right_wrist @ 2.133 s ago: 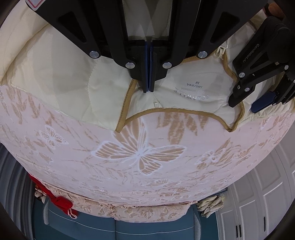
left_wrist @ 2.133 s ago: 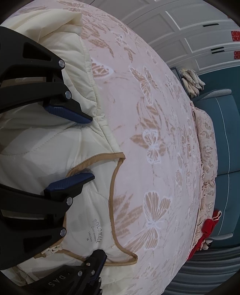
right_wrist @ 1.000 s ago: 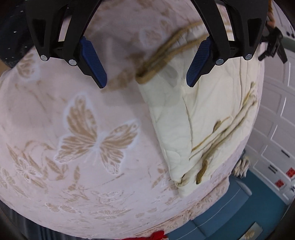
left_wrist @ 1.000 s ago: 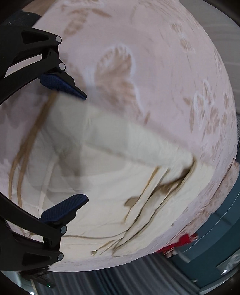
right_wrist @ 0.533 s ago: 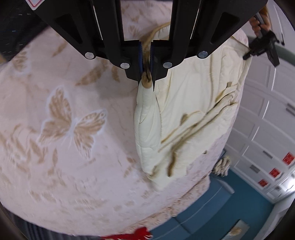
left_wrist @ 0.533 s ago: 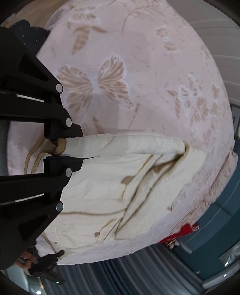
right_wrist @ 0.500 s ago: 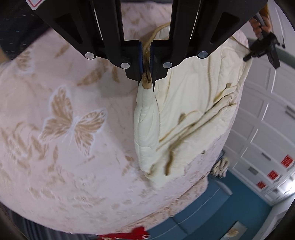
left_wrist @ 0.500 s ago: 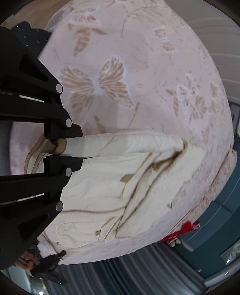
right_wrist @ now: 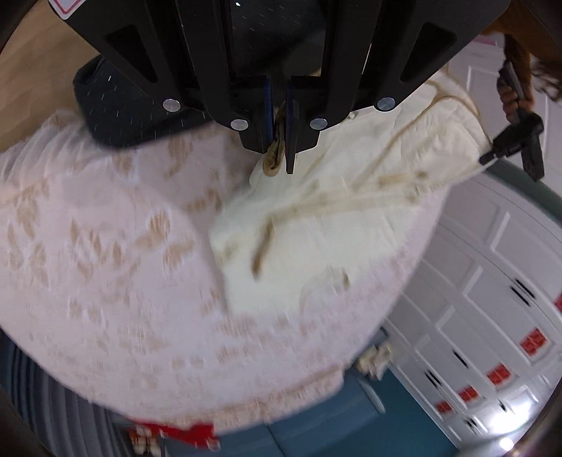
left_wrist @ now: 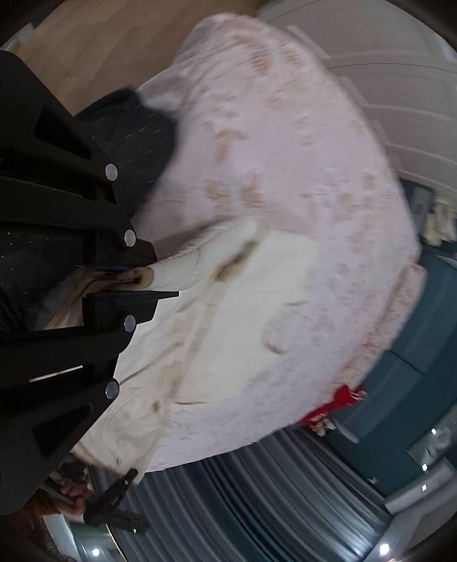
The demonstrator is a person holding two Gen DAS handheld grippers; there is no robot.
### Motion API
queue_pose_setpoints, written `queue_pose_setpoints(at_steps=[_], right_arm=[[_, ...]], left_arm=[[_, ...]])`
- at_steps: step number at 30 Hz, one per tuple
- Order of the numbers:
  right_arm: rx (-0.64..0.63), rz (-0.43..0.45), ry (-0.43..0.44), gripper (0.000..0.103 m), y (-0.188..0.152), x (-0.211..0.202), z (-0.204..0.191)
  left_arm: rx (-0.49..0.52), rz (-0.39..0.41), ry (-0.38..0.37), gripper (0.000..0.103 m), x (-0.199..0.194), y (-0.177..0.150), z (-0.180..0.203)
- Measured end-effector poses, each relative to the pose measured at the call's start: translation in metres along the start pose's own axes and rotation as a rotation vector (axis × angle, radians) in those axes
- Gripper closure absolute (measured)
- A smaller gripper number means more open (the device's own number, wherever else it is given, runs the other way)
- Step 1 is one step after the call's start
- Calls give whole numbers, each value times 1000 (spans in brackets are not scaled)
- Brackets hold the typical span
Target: Fold large clothes
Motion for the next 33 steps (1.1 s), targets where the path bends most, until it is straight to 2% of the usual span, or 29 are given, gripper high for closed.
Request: queue_pose_setpoints(at_steps=[4, 6, 8, 12, 18, 22, 28, 33], right_arm=[[11, 164, 58, 99, 55, -21, -7], [38, 206, 96, 99, 79, -12, -3], [64, 219, 96, 99, 103, 12, 2], [119, 188, 86, 99, 133, 62, 15], [146, 150, 2, 99, 152, 124, 35], [195, 136, -21, 99, 165, 159, 47], [234, 111, -58, 99, 178, 197, 59], [211, 86, -121, 99, 179, 223, 63]], left_arm=[[40, 84, 8, 97, -11, 44, 13], [62, 107, 32, 97, 3, 70, 14], [63, 103, 50, 97, 20, 87, 11], [67, 60, 146, 96, 77, 117, -1], [46, 11, 224, 96, 143, 142, -20], [19, -22, 262, 96, 184, 157, -33], [-6, -58, 294, 95, 230, 167, -48], [-2, -79, 330, 94, 264, 163, -58]])
Point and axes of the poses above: each gripper's, at about its wrist camera, not at the fingertips, and x roughly the way its jaws point, z to its right, y to its top, the point moved 7 cm from there along x, roughly the way its jaws point, and after that the axes turned 8 degrees about -z, right-handed, at the moved point
